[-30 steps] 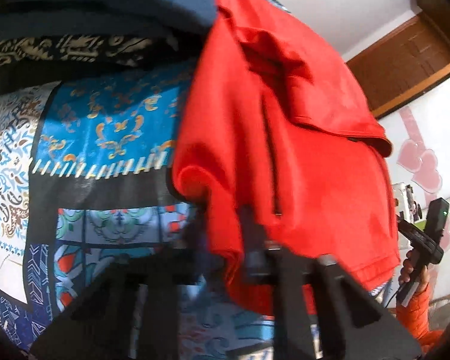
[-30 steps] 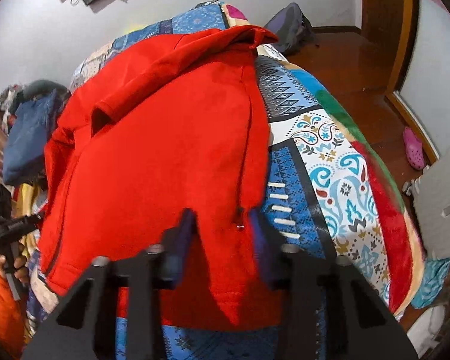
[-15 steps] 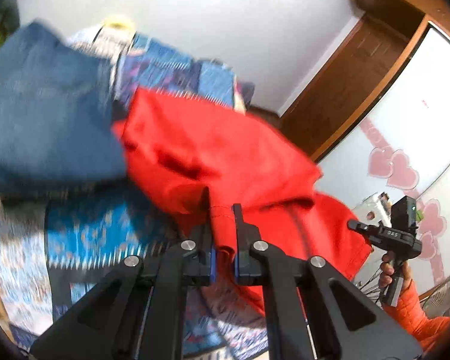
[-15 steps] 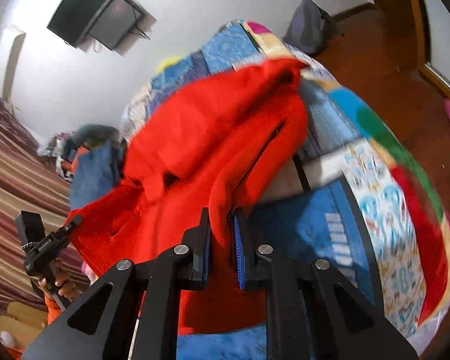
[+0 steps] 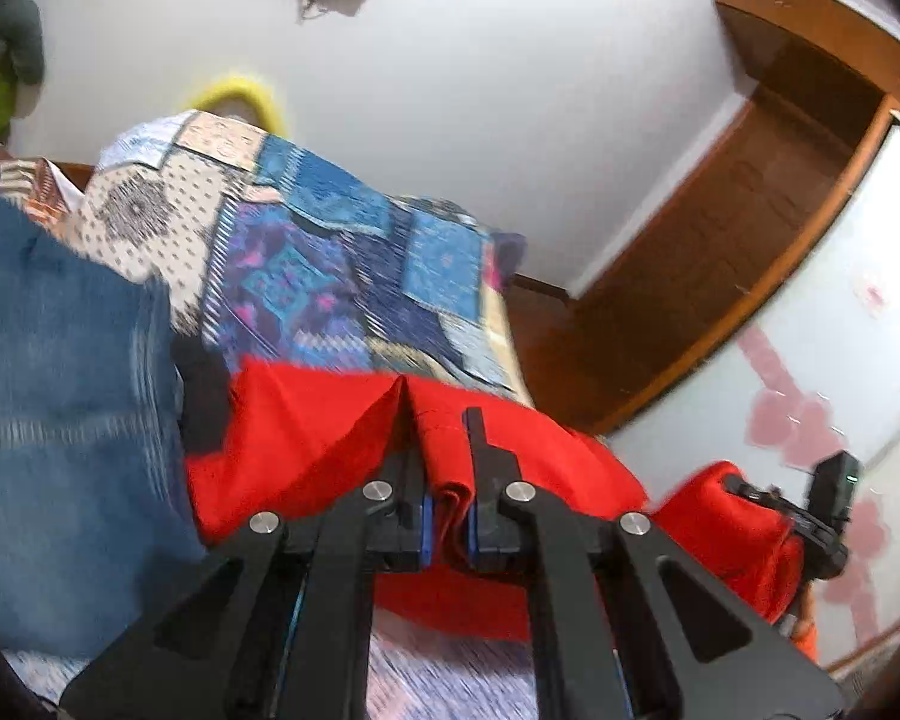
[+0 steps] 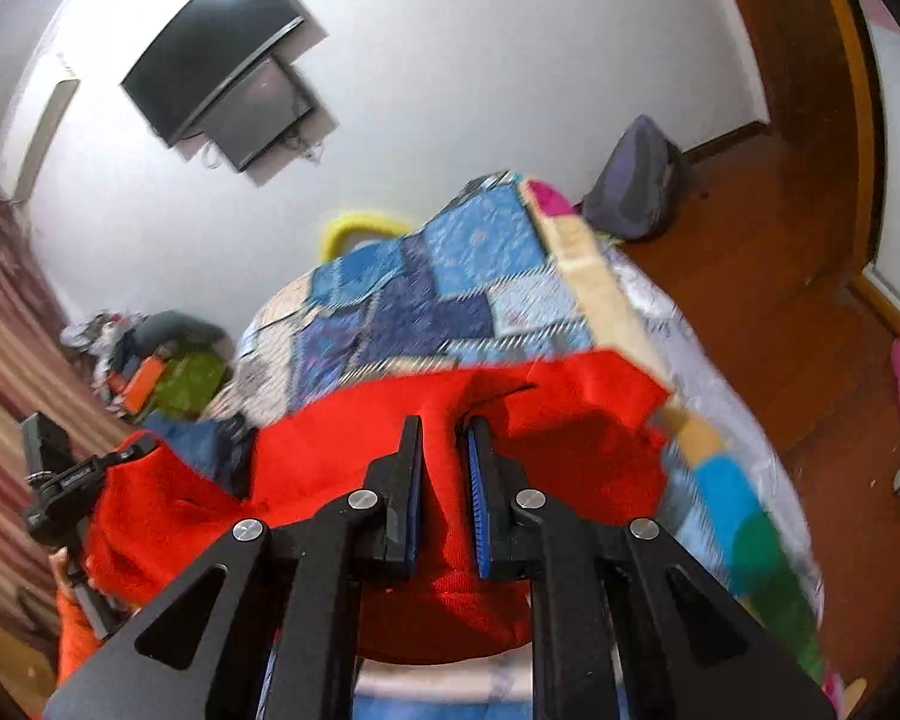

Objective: Fold large clothes

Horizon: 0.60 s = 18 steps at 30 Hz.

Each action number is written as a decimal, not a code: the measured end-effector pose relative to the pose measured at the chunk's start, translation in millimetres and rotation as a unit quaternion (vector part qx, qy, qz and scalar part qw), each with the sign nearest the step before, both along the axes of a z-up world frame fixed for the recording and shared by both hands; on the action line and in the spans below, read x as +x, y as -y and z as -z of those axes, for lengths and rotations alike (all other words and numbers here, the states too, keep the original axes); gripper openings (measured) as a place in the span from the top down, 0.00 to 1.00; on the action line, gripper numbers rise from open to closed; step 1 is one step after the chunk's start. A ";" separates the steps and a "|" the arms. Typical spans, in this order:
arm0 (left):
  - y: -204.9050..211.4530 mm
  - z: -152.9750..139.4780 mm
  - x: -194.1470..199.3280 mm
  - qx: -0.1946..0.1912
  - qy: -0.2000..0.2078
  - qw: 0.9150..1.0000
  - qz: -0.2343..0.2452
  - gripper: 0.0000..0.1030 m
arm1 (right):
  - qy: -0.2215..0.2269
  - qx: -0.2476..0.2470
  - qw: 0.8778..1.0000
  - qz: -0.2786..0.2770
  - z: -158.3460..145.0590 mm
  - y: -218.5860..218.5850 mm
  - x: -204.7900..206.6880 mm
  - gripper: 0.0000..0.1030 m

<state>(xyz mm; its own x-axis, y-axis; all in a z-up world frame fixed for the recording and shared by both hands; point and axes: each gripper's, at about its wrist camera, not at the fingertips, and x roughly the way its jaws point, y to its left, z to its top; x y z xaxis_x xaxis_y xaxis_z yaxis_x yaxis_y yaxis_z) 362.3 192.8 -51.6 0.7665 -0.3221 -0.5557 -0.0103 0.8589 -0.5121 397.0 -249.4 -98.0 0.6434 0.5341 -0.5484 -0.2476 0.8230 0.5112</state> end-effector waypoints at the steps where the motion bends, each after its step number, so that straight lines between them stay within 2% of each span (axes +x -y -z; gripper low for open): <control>1: -4.1 2.3 13.7 0.012 -0.006 1.000 -0.013 0.94 | 0.000 -0.005 1.000 0.006 0.9 0.9 8.6 0.89; 3: -13.2 10.4 40.6 0.021 -0.023 0.999 -0.040 0.94 | -0.007 -0.010 1.000 0.019 6.0 1.6 29.9 0.89; 6: -20.9 33.3 72.5 0.024 -0.050 0.997 -0.057 0.94 | -0.027 -0.011 0.999 0.031 20.6 0.6 61.1 0.89; 9: -20.6 61.1 101.4 0.038 -0.080 0.994 -0.065 0.94 | -0.045 -0.036 0.998 0.035 37.8 -7.6 83.6 0.88; 12: -13.9 84.5 117.0 0.060 -0.104 0.990 -0.072 0.94 | -0.054 -0.060 0.996 0.032 54.4 -17.6 97.4 0.88; 15: -11.4 103.9 126.6 0.059 -0.124 0.988 -0.074 0.94 | -0.057 -0.077 0.995 0.028 65.1 -22.4 103.7 0.87; 18: -6.2 111.2 126.5 0.069 -0.130 0.986 -0.071 0.94 | -0.055 -0.091 0.994 0.025 67.3 -24.1 100.0 0.85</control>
<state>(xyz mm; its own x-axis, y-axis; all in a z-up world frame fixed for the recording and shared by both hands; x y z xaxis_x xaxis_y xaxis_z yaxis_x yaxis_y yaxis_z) 488.8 199.0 -162.7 0.6237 -0.1285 -0.7711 -0.2521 0.9007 -0.3540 497.0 -225.3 -165.4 0.5972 0.3884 -0.7018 -0.1546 0.9143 0.3745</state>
